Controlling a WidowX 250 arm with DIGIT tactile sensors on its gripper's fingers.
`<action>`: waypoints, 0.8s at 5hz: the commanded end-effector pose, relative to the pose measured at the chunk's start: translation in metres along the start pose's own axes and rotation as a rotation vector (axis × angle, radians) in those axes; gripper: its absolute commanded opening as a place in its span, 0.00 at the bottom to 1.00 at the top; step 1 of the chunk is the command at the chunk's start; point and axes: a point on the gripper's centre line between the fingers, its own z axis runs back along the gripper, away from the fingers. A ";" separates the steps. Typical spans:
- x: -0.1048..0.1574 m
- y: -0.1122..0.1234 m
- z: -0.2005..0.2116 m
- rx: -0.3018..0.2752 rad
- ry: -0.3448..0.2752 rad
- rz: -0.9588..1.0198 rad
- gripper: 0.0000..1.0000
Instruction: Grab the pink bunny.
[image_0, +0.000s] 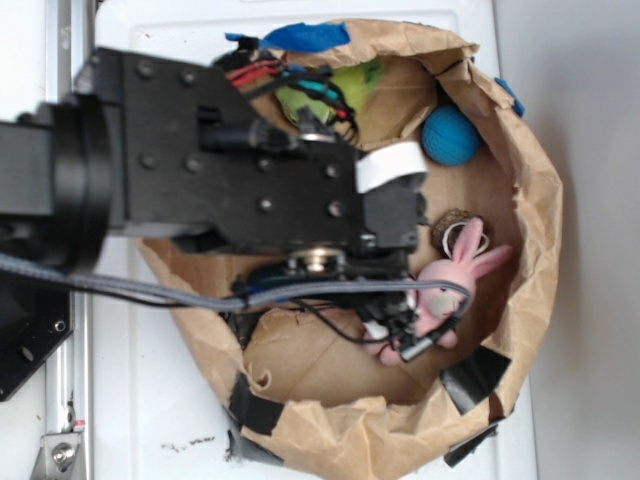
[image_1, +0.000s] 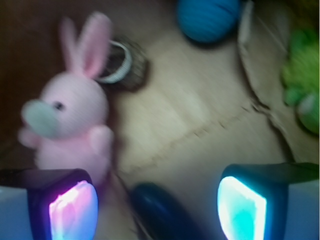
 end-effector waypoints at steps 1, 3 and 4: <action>0.032 -0.044 -0.012 -0.092 -0.056 -0.060 1.00; 0.017 -0.061 -0.047 -0.069 0.007 -0.106 1.00; 0.000 -0.055 -0.056 -0.058 0.037 -0.117 0.92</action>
